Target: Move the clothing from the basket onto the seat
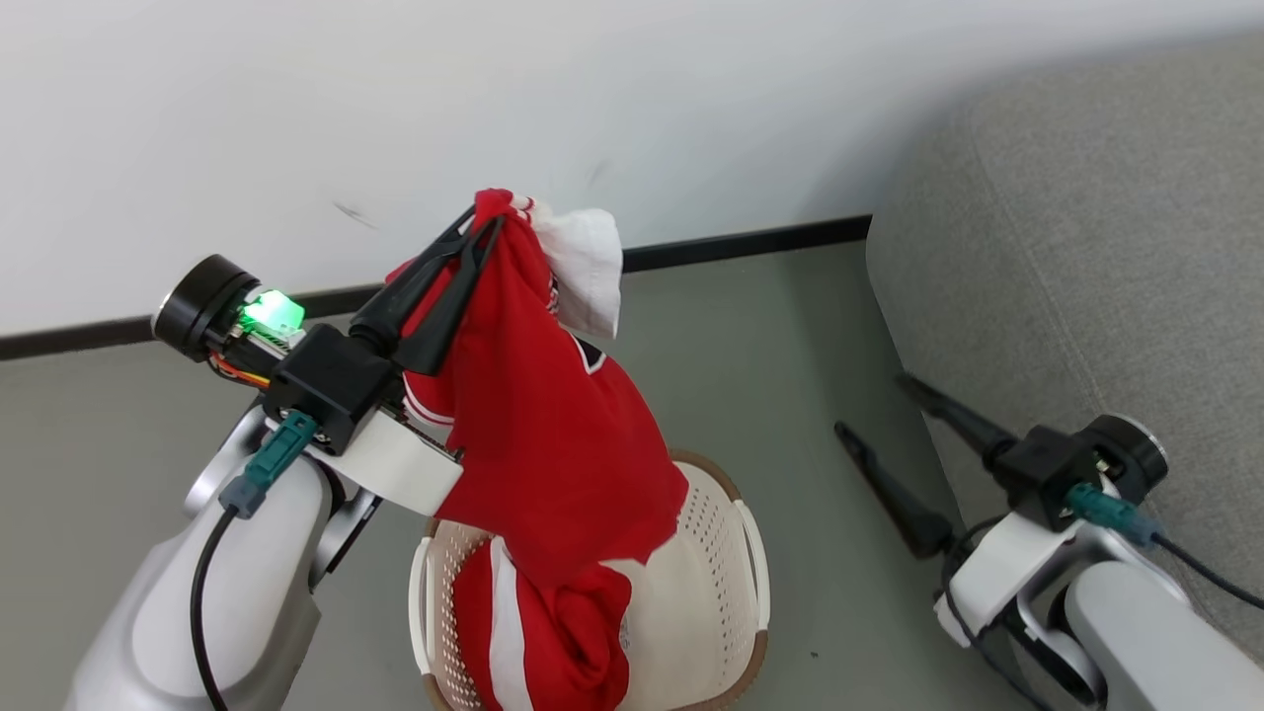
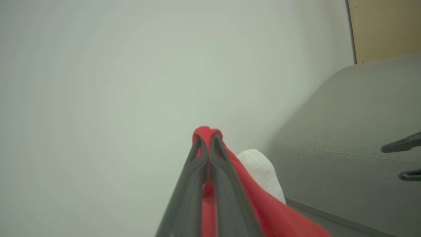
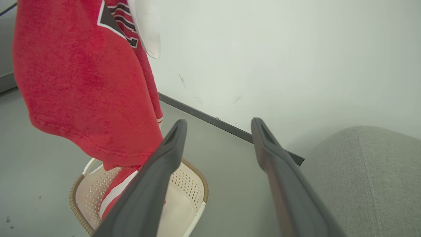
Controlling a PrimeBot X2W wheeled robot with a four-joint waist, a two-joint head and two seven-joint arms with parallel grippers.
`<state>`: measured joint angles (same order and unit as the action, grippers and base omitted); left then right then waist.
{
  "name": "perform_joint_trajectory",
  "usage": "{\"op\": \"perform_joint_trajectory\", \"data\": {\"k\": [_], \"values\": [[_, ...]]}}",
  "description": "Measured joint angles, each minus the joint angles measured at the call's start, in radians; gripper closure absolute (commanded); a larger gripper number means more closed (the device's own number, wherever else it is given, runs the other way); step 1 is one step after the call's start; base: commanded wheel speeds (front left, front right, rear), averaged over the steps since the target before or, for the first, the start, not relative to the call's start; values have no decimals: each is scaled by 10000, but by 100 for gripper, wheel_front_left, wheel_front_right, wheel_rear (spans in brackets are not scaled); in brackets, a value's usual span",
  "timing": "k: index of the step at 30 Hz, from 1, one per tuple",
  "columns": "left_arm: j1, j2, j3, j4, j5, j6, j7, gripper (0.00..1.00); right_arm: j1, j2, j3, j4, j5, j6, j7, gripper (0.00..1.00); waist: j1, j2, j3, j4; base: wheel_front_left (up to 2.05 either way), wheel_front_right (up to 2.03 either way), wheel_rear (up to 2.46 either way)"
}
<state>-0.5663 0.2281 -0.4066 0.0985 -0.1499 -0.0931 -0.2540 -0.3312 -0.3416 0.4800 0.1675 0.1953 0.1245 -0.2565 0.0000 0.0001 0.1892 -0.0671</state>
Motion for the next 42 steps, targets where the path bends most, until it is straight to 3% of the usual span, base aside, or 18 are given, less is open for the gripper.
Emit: {"op": "perform_joint_trajectory", "data": {"k": [20,30,42], "values": [[-397,-92,-871,-619,-612,-253,-25,100,-887,-1423,4255,-456,1323,2,631,0,-1,0,-1739,52,0,0,0],[-408,-224,-1212,-796,-907,-299,161,100,-1682,-1421,6025,-706,1923,2,644,0,0,0,-2099,128,0,0,0],[-429,-251,-1482,-918,-1141,-301,568,100,-2596,-767,6845,-537,2731,2,523,0,0,0,-2130,294,0,0,0]]}}
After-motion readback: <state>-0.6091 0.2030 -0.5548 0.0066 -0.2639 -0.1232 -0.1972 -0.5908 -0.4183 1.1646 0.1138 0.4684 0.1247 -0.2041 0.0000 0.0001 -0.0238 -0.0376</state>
